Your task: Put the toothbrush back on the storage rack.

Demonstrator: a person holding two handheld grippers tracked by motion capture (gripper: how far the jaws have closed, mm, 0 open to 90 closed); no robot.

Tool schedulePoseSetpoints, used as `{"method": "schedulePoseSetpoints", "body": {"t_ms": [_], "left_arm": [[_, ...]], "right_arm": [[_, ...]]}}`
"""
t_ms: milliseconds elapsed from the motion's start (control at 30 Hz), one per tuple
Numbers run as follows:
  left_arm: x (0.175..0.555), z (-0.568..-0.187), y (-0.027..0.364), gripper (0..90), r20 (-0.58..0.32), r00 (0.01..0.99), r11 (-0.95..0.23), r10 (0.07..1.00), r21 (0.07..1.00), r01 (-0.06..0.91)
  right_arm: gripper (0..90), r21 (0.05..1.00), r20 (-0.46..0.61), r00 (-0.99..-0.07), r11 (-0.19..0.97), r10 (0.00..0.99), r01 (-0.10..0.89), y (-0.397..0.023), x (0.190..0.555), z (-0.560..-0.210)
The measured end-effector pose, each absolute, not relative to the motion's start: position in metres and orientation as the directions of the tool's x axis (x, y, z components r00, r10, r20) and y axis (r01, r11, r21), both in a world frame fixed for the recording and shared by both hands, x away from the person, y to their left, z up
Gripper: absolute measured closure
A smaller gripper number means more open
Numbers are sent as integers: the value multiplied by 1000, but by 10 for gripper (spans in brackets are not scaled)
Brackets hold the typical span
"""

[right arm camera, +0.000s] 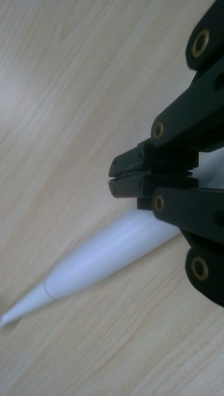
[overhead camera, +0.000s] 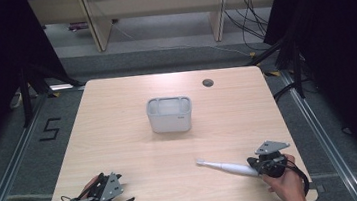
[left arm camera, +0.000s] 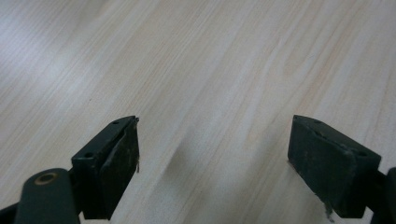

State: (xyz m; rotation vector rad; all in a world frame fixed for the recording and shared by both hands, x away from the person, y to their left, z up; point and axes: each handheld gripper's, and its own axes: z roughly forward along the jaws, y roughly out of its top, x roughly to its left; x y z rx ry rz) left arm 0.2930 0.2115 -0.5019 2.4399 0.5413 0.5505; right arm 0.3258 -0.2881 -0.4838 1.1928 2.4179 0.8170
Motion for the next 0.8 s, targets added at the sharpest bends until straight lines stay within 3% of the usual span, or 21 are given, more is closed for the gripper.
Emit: {"method": "schedulePoseSetpoints", "body": {"t_ms": [233, 400, 600, 733, 800], "left_arm": [[294, -500, 213, 163, 225, 856, -762, 465, 594, 257], [293, -502, 211, 163, 257, 835, -753, 487, 608, 252], [293, -503, 211, 163, 235, 840, -742, 489, 618, 259], [294, -503, 212, 163, 241, 842, -748, 483, 613, 254], [294, -504, 211, 164, 243, 841, -750, 483, 611, 253]], "right_arm": [[878, 625, -50, -608, 500, 792, 600, -288, 319, -483], [866, 617, -16, -588, 471, 809, 630, -285, 314, -481], [848, 626, -48, -623, 509, 781, 591, -287, 313, -477], [796, 635, -29, -608, 484, 793, 602, -285, 310, -472], [714, 615, -26, -612, 495, 791, 613, -282, 312, -465]]}}
